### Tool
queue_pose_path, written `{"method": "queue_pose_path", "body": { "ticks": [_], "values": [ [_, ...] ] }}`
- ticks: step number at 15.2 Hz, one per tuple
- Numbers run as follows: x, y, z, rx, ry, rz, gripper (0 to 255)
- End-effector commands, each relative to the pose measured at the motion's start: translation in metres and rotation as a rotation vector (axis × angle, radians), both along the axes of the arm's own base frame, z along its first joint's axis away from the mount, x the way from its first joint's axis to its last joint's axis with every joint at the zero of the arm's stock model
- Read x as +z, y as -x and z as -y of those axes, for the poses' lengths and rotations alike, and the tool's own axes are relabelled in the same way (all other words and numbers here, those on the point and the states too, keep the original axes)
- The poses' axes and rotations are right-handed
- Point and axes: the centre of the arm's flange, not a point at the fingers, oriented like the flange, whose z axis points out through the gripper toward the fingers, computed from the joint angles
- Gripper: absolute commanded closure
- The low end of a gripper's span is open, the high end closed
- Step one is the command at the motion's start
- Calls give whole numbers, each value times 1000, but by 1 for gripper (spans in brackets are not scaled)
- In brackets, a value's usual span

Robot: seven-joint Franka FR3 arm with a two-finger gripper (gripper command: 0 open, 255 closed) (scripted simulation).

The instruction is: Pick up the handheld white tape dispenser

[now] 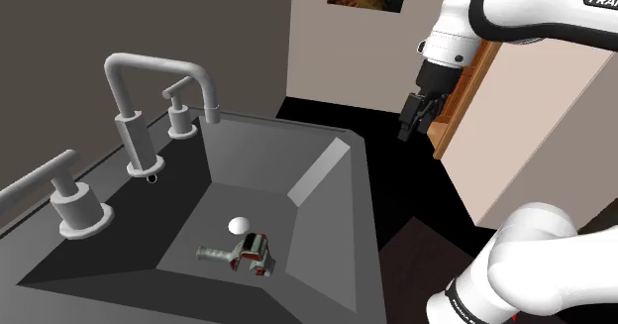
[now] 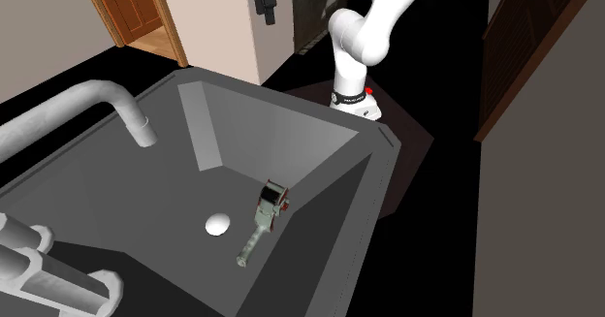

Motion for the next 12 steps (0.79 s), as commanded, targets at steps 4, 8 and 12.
{"method": "queue_pose_path", "body": {
  "ticks": [4,8,12],
  "values": [
    [-15,-17,-37,23,22,-5,0],
    [-37,-37,-85,53,52,-13,0],
    [-60,-56,-134,83,82,-20,0]
  ]
}}
